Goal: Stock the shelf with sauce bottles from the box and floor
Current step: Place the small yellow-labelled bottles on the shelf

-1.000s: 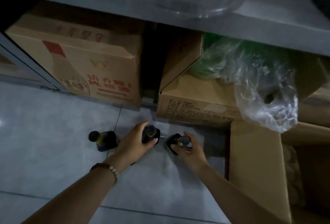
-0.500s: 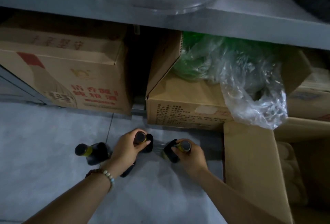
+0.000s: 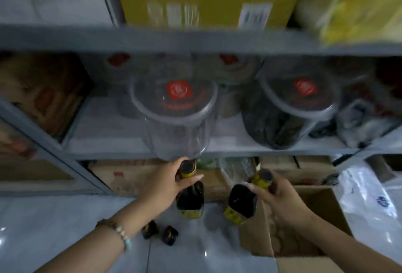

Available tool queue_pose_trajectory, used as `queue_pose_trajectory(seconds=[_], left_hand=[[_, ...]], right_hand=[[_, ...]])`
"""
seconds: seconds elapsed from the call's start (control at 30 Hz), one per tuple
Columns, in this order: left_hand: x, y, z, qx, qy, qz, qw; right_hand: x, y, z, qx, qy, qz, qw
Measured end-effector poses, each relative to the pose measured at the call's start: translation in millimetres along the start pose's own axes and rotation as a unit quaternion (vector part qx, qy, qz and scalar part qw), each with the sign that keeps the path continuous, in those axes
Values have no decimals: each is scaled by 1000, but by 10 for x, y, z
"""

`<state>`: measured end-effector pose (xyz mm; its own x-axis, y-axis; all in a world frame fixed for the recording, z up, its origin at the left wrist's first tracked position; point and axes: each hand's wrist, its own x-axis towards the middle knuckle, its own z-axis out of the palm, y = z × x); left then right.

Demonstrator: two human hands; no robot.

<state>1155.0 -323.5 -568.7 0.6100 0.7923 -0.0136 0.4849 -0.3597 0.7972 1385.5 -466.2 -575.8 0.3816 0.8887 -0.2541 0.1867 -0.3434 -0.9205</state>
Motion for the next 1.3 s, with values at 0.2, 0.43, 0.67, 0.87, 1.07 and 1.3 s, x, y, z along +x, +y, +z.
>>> queue_pose_trajectory(seconds=[0.2,0.43,0.67,0.87,1.07,1.3], left_hand=[[-21,2037,-1370,-30,75,110,991],[-138,4130,-2680,-118,118,250,954],[-73,5424,-3270,-213,129,264,932],[204,6262,-3350,-178,185,304,917],[757,6836,-3322,-112,246,304,914],[1527,7159,-3185,-124,272,304,904]], right_hand=[[-797,-2242,-849,0,69,-138,988],[-1580,-4290,-1724,33,128,-279,951],[-1845,-5507,-2447,187,127,-346,911],[-1703,-6205,-3037,233,98,-408,877],[-1215,-6672,-3582,220,53,-448,865],[-407,-6897,-3853,220,27,-452,864]])
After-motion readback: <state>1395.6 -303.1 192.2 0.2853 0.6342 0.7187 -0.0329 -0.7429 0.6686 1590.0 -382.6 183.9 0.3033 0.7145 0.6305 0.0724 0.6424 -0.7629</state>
